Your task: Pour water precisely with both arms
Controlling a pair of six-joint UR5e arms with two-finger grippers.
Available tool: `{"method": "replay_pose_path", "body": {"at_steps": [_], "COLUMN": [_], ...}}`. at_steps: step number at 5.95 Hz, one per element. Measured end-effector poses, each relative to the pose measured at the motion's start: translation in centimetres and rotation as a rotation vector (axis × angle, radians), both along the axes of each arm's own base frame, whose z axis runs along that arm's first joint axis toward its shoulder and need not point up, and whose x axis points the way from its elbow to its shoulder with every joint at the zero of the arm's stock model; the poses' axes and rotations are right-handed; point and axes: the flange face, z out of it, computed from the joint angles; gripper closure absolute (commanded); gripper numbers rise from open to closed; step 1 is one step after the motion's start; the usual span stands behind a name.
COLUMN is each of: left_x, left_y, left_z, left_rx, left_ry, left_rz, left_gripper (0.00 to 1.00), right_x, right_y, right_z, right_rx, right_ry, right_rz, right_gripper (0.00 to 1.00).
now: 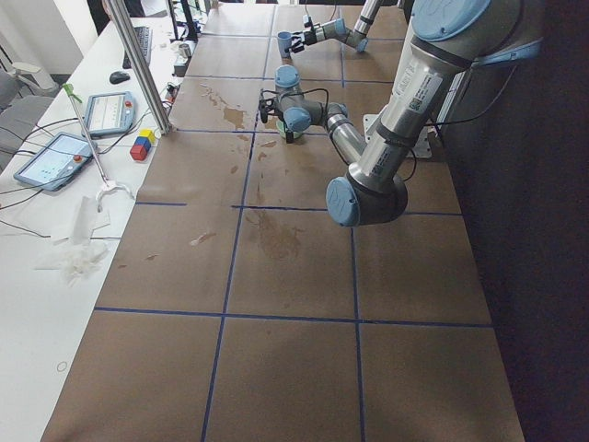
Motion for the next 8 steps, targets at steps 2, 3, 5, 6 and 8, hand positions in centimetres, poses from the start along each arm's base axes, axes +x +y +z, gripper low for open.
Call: {"method": "replay_pose_path", "body": {"at_steps": [2, 3, 5, 6, 8], "left_x": [0.0, 0.0, -0.1, -0.1, -0.2], "left_y": [0.0, 0.0, 0.1, 0.1, 0.0], "left_z": [0.0, -0.1, -0.2, -0.2, -0.2], "left_rx": [0.0, 0.001, 0.002, 0.002, 0.003], "left_ry": [0.0, 0.002, 0.003, 0.004, 0.004], "left_rz": [0.0, 0.0, 0.0, -0.001, -0.001], "left_gripper": [0.01, 0.01, 0.01, 0.01, 0.01], "right_x": [0.6, 0.6, -0.3, -0.8, -2.1], "right_y": [-0.9, -1.4, -2.5, -3.3, -4.7], "right_z": [-0.2, -0.4, -1.7, -2.6, -5.4], "right_rx": [-0.005, -0.005, 0.014, 0.035, 0.089], "right_ry": [-0.004, -0.01, -0.025, 0.005, 0.069], "right_rz": [0.004, 0.005, 0.009, 0.009, -0.002], "right_gripper": [0.04, 0.25, 0.51, 0.66, 0.76]}}
